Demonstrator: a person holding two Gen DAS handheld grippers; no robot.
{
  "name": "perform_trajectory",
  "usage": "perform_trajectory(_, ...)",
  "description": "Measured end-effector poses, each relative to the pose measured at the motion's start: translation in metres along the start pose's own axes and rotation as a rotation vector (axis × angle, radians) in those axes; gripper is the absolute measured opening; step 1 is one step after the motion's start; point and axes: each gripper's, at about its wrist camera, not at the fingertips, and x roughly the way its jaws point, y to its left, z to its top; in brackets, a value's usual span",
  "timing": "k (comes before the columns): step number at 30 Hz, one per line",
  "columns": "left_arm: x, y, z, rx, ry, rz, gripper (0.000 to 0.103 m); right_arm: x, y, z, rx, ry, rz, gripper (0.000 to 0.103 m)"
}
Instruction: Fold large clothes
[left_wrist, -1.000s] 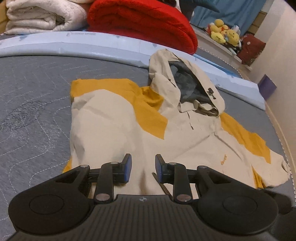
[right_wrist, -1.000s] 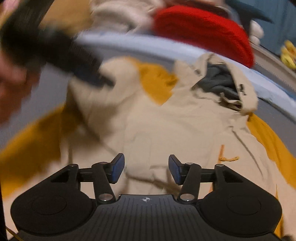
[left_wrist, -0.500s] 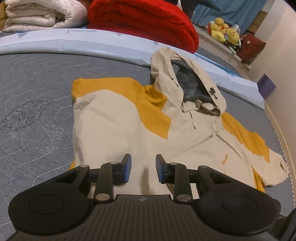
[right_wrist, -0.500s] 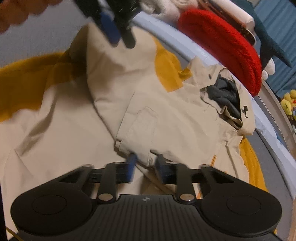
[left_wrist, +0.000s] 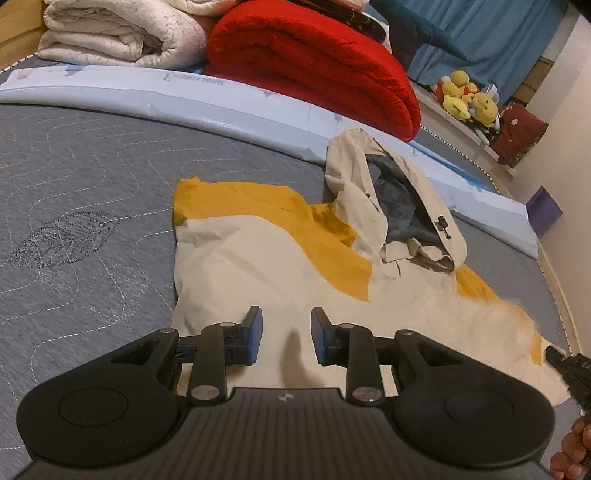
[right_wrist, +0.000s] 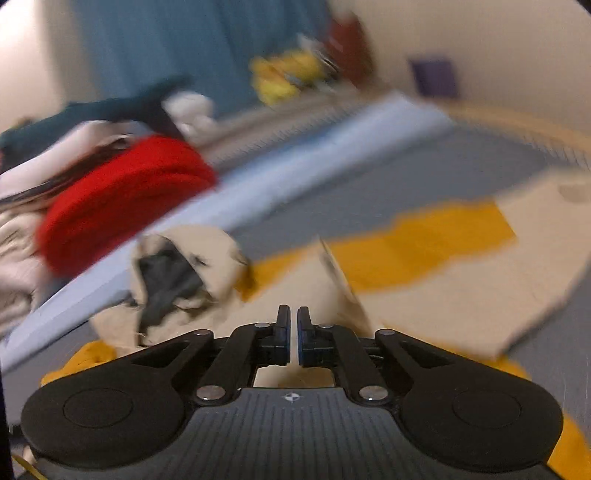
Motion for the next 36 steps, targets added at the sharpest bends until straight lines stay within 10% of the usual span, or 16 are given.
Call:
perform_trajectory(3, 0.005, -0.001, -0.002, 0.013, 0.019, 0.019, 0.032, 0.030, -0.028, -0.003, 0.178, 0.187, 0.019, 0.037)
perform_trajectory(10, 0.013, -0.005, -0.007, 0.064, 0.057, 0.066, 0.032, 0.079, -0.066, -0.019, 0.454, 0.407, 0.033, 0.040)
perform_trajectory(12, 0.014, -0.004, -0.007, 0.066, 0.063, 0.070, 0.032, 0.087, -0.066, -0.019, 0.465, 0.404, 0.031, 0.039)
perform_trajectory(16, 0.014, -0.002, -0.006, 0.069, 0.065, 0.074, 0.032, 0.086, -0.066, -0.009, 0.453, 0.342, 0.064, 0.006)
perform_trajectory(21, 0.016, -0.001, -0.009, 0.077, 0.079, 0.083, 0.035, 0.028, -0.055, 0.024, 0.355, 0.086, 0.008, 0.004)
perform_trajectory(29, 0.039, -0.010, -0.029, 0.141, 0.193, 0.098, 0.035, 0.046, -0.080, 0.031, 0.334, 0.091, -0.298, 0.014)
perform_trajectory(33, 0.049, -0.002, -0.038, 0.149, 0.253, 0.134, 0.034, 0.046, -0.070, 0.041, 0.293, 0.043, -0.117, 0.018)
perform_trajectory(36, 0.050, 0.000, -0.039, 0.143, 0.262, 0.139, 0.034, 0.080, -0.070, 0.036, 0.313, 0.230, 0.083, 0.033)
